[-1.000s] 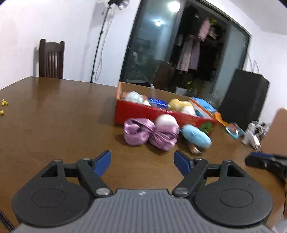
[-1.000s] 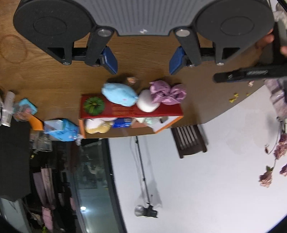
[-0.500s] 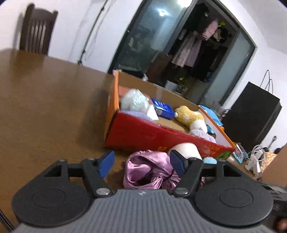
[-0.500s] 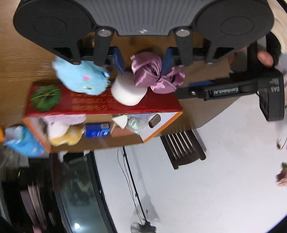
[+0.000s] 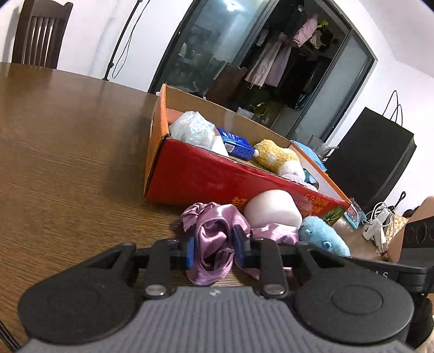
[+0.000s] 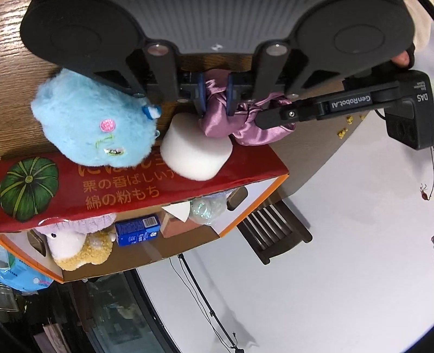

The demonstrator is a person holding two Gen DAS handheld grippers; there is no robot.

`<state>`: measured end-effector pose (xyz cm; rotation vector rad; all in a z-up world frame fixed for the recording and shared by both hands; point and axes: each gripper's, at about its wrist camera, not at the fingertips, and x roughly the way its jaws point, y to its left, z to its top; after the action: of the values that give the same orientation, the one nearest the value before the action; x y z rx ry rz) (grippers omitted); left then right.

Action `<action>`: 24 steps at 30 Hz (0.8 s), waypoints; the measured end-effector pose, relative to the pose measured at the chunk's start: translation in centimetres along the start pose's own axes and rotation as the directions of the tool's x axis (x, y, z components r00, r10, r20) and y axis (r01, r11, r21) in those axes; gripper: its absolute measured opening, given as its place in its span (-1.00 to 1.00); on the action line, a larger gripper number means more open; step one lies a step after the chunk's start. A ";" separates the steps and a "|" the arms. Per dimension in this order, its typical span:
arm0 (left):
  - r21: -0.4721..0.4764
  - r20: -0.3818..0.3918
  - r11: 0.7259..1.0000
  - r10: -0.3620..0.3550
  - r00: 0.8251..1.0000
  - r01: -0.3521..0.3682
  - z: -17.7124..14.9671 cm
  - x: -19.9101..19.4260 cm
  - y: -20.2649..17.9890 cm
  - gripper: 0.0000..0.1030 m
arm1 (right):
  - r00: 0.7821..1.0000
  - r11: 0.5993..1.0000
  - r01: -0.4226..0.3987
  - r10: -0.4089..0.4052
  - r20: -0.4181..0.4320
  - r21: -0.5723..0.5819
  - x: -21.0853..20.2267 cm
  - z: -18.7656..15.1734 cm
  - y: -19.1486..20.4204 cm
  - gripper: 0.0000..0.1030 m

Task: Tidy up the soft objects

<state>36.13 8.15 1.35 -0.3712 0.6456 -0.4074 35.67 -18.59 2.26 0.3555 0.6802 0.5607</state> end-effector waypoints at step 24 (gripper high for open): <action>-0.041 -0.032 0.993 -0.109 0.994 0.108 -7.2 -7.8 -9.0 -0.78 | 0.999 0.995 0.032 -0.033 -0.007 -0.097 -13.2 -7.3 2.2 -0.78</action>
<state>23.65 2.64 3.96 -0.4385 0.6692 -0.5060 21.50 -23.78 4.50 0.2510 0.6636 0.5626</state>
